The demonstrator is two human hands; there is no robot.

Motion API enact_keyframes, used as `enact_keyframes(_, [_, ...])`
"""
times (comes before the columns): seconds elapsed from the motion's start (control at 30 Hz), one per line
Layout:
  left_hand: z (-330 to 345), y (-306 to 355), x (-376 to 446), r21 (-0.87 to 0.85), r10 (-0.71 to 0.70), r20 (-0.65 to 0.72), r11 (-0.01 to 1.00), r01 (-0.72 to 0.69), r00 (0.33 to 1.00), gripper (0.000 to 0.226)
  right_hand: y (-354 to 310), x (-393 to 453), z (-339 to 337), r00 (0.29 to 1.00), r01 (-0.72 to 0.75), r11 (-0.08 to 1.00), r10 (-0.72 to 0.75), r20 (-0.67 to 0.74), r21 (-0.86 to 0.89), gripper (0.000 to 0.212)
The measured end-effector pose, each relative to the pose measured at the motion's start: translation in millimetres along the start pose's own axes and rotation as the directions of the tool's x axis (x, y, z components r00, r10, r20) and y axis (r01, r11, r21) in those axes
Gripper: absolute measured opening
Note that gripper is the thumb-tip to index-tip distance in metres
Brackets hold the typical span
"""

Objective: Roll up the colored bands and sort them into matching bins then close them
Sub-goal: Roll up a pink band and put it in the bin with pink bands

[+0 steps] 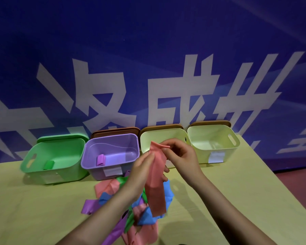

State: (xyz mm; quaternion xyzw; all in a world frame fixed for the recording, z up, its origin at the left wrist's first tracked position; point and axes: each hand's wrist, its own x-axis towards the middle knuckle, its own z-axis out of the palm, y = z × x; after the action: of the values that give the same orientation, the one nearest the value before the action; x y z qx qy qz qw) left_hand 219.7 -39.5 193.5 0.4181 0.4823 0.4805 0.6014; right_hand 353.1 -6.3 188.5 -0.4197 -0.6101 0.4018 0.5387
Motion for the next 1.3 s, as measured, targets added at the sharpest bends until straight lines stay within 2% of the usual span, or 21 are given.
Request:
enact_keyframes(0.17, [-2, 4, 2, -0.055, -0.006, 0.022, 0.998, 0.007, 1.0, 0.029, -4, 0, -10, 0.973, 0.216, 0.943, -0.186, 0.135, -0.253, 0.022])
enact_keyframes(0.27, [-2, 4, 2, -0.113, 0.011, 0.017, 0.994, -0.009, 1.0, 0.029, -5, -1, -15, 0.964, 0.242, 0.934, -0.201, 0.175, -0.263, 0.02])
enact_keyframes(0.5, [-6, 5, 4, -0.137, -0.049, 0.068, 0.989, 0.058, 0.996, 0.041, -9, -1, -19, 0.964, 0.182, 0.954, -0.124, 0.236, -0.24, 0.019])
enact_keyframes(0.67, [-5, 6, 6, -0.048, 0.087, -0.008, 0.995, -0.088, 0.996, 0.031, -11, 0, -20, 0.961, 0.153, 0.963, -0.092, 0.262, -0.223, 0.019])
enact_keyframes(0.73, [-6, 4, 7, 0.03, 0.155, -0.028, 0.988, -0.154, 0.988, 0.031, -14, -2, -19, 0.966, 0.067, 0.987, -0.028, 0.258, -0.144, 0.02])
enact_keyframes(0.83, [-6, 3, 7, 0.176, 0.263, -0.021, 0.951, -0.255, 0.965, 0.032, -17, -3, -14, 0.979, -0.109, 0.994, 0.106, 0.175, 0.005, 0.019])
enact_keyframes(0.9, [-6, 1, 9, 0.263, 0.309, -0.014, 0.919, -0.294, 0.951, 0.033, -15, -1, -12, 0.977, -0.16, 0.987, 0.161, 0.141, -0.014, 0.02])
enact_keyframes(1.03, [-11, -2, 10, 0.4, 0.346, 0.025, 0.856, -0.327, 0.938, 0.031, -12, 0, -11, 0.976, -0.15, 0.986, 0.16, 0.149, -0.078, 0.005])
enact_keyframes(1.17, [-19, -2, 12, 0.424, 0.336, 0.086, 0.84, -0.34, 0.938, 0.023, -8, -2, -10, 0.973, -0.164, 0.981, 0.178, 0.147, -0.103, 0.009])
enact_keyframes(1.23, [-22, -4, 14, 0.436, 0.348, 0.086, 0.83, -0.349, 0.934, 0.043, -7, -3, -9, 0.967, -0.179, 0.978, 0.195, 0.166, -0.105, 0.01])
enact_keyframes(1.3, [-22, -6, 16, 0.467, 0.384, 0.062, 0.804, -0.367, 0.921, 0.043, -7, -4, -8, 0.961, -0.196, 0.976, 0.21, 0.177, -0.095, 0.011])
